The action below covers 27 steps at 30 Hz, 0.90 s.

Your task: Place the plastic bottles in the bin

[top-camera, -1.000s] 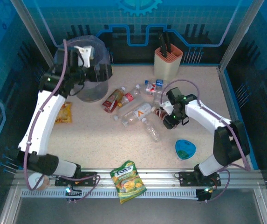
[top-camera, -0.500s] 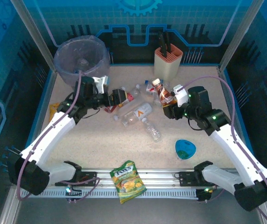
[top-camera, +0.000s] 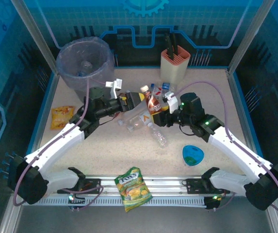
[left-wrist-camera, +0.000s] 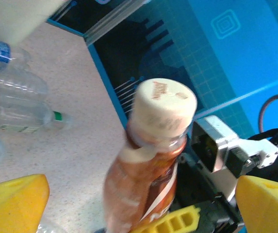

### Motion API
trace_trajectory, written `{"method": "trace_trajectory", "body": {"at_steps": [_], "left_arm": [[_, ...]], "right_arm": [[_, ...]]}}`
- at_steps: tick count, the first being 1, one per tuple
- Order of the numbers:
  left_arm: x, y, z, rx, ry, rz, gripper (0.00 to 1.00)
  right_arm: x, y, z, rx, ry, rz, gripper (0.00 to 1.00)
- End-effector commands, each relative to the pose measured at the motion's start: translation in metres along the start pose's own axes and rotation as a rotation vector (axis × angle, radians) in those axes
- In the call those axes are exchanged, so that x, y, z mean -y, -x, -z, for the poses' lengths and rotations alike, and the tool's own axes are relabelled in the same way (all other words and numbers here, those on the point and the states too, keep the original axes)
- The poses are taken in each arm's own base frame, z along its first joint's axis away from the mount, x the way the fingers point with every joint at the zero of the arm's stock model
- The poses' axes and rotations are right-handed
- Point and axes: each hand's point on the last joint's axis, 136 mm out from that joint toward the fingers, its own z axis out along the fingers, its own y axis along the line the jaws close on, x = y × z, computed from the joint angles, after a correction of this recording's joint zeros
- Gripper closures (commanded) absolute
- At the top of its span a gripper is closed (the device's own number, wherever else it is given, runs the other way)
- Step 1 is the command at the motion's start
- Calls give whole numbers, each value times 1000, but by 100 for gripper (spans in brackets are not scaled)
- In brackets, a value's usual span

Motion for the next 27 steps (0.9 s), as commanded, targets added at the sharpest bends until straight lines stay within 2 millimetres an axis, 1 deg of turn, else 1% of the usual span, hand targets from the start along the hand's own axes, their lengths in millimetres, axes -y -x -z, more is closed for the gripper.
{"method": "trace_trajectory", "body": {"at_steps": [1,4,6,12,16,18,20,25,27], "left_arm": [[18,1,-13,0,-79,7,1],[23,-5,-26,-29,-108,4,4],[22,-6,-31,-32,-106,6,12],[12,-2,-34,-5,-66,8,33],[5,-2,-37,0,-45,11,41],[4,-1,-39,-3,-40,10,44],[3,-2,-41,-10,-33,11,46],[-4,-4,-46,-33,-10,21,50],[-6,-4,-47,-36,-5,23,51]], "right_arm": [[-22,20,-7,67,81,40,53],[-27,19,-15,50,88,56,53],[-30,20,-18,48,90,65,52],[-28,12,-24,22,88,58,52],[-27,10,-25,15,85,57,49],[-26,9,-26,10,86,57,43],[-26,9,-26,7,84,59,40],[-22,11,-27,-9,73,69,23],[-22,14,-24,-11,75,80,15]]}}
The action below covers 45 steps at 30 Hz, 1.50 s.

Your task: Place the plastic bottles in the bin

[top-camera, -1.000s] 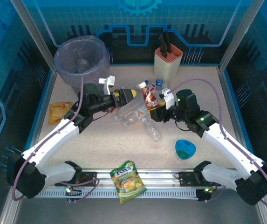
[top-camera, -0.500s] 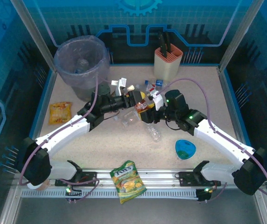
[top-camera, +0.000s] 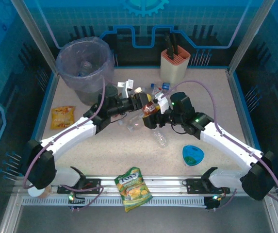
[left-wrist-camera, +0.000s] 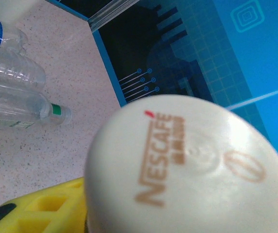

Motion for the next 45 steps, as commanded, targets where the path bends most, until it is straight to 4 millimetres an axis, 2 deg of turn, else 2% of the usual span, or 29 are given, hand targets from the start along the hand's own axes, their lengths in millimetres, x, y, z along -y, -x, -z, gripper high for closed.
{"method": "trace_trajectory", "body": {"at_steps": [1,2,3,8,11,13,17,21,24,28,30,32,37,40,45], "left_arm": [[15,6,-2,-6,-34,-23,52],[15,8,-1,-6,-30,-26,52],[14,10,0,-5,-21,-28,53],[11,38,18,34,45,-73,54],[7,64,37,73,114,-134,54],[2,84,53,100,165,-153,54],[6,141,98,216,243,-214,55],[7,196,143,353,369,-290,57],[-3,235,171,432,446,-302,61],[-42,284,195,498,554,-256,64],[-62,301,200,504,611,-242,66],[-91,313,200,499,689,-215,67],[-136,331,192,497,774,-194,72],[-159,334,181,460,791,-175,73],[-198,319,161,318,809,-138,71]], "right_arm": [[-5,17,9,23,11,39,10],[-1,19,13,26,-6,37,2],[3,25,20,42,-26,30,0],[8,60,61,181,-26,-43,0],[12,67,80,219,-69,-42,0],[23,57,83,185,-134,-52,0],[50,21,78,54,-267,-73,0],[60,-8,70,-14,-290,-113,0],[68,-23,67,-50,-317,-142,0],[71,-37,61,-119,-320,-166,0],[70,-42,60,-139,-312,-169,0],[69,-47,61,-158,-308,-169,0],[72,-68,61,-209,-326,-194,0],[73,-76,61,-219,-329,-204,0],[76,-92,57,-281,-332,-221,0]]}}
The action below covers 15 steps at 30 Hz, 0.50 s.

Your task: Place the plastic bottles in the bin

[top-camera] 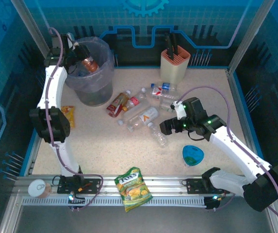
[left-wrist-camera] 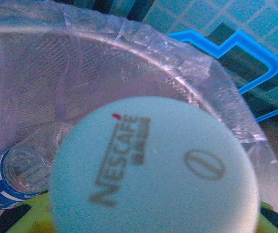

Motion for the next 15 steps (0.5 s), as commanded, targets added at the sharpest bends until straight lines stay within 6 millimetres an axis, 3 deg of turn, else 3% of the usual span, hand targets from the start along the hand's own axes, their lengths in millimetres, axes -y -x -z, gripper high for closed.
{"method": "trace_trajectory", "body": {"at_steps": [1,8,11,15], "left_arm": [[2,-9,-5,-68,-11,-51,70],[-14,-52,-35,-228,-23,-52,62],[-17,-57,-40,-237,-23,-52,62],[-18,-62,-47,-262,-31,-48,51]], "right_arm": [[6,-13,-5,-57,-17,-10,0],[1,-27,-28,-170,-27,59,1],[3,-39,-42,-239,-56,78,1],[6,-54,-62,-306,-70,68,1]]}}
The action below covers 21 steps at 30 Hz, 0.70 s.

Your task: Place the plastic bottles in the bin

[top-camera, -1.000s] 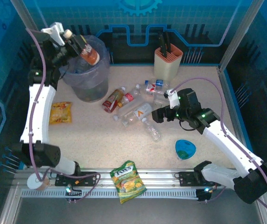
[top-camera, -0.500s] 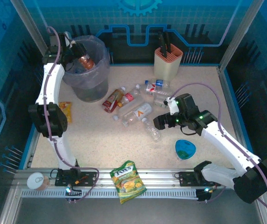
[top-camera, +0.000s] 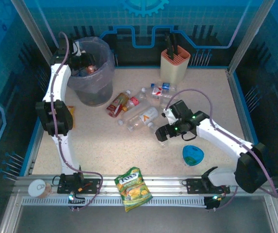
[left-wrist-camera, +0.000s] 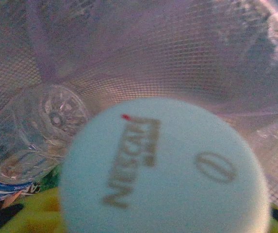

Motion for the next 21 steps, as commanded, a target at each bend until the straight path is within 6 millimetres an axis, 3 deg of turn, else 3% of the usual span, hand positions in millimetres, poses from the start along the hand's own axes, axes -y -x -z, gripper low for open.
{"method": "trace_trajectory", "body": {"at_steps": [1,5,12,21], "left_arm": [[1,-17,-10,-82,-26,-7,49],[0,-20,-11,-94,-21,-22,25],[11,-8,9,-52,-29,-48,3],[31,28,60,111,-13,-82,1]], "right_arm": [[0,-6,-15,-52,-24,16,1],[6,-9,-34,-95,-70,15,0],[4,-13,-58,-143,-57,27,0],[-1,-29,-71,-216,-47,16,9]]}}
